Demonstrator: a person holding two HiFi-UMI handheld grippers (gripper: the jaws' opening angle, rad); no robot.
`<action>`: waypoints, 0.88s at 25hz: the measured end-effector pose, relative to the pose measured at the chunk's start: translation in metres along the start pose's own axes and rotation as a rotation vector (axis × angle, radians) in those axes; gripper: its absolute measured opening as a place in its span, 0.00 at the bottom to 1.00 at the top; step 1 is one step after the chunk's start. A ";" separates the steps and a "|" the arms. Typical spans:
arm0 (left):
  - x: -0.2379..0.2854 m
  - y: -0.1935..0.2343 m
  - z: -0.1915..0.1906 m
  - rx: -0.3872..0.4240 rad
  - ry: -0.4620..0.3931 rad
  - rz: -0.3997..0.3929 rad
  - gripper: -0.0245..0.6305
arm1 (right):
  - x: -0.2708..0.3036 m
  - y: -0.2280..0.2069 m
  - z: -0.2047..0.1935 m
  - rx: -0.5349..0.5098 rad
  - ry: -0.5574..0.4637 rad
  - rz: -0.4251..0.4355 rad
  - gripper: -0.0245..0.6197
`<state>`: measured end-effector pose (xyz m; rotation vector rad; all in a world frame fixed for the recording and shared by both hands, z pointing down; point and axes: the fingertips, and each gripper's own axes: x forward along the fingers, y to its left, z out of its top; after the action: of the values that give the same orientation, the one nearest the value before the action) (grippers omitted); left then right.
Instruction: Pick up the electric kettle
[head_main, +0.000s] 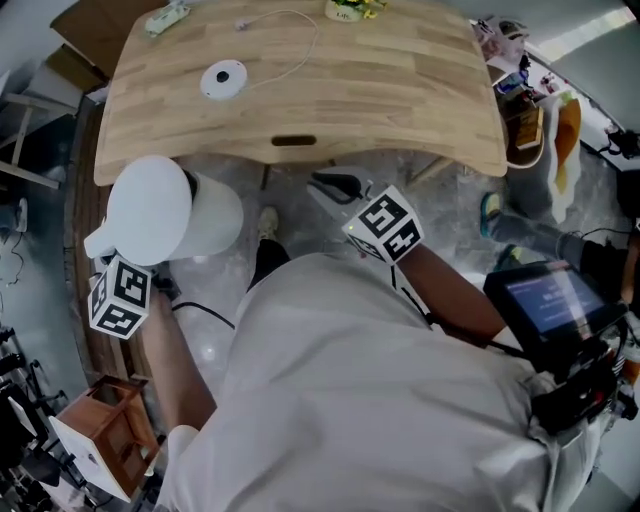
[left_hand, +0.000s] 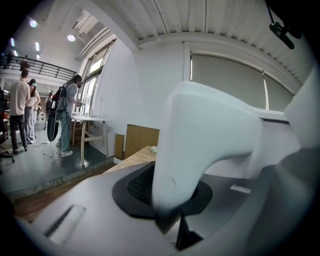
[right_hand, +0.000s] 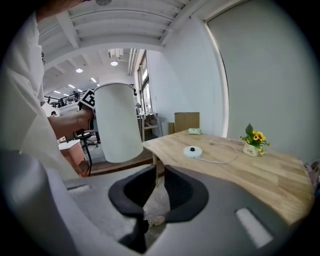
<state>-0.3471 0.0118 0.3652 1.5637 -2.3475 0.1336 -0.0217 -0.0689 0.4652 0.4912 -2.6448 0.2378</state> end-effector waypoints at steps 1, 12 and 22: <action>-0.004 0.000 -0.003 0.000 0.000 -0.005 0.12 | 0.000 0.002 -0.001 -0.004 0.001 0.003 0.12; -0.015 -0.004 -0.010 0.004 0.013 -0.009 0.13 | 0.007 0.011 0.005 -0.036 -0.004 0.026 0.12; -0.008 -0.013 -0.011 0.023 0.015 -0.028 0.13 | 0.004 0.012 0.005 -0.044 0.008 0.013 0.10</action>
<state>-0.3304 0.0169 0.3721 1.5998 -2.3193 0.1659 -0.0312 -0.0605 0.4613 0.4580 -2.6397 0.1847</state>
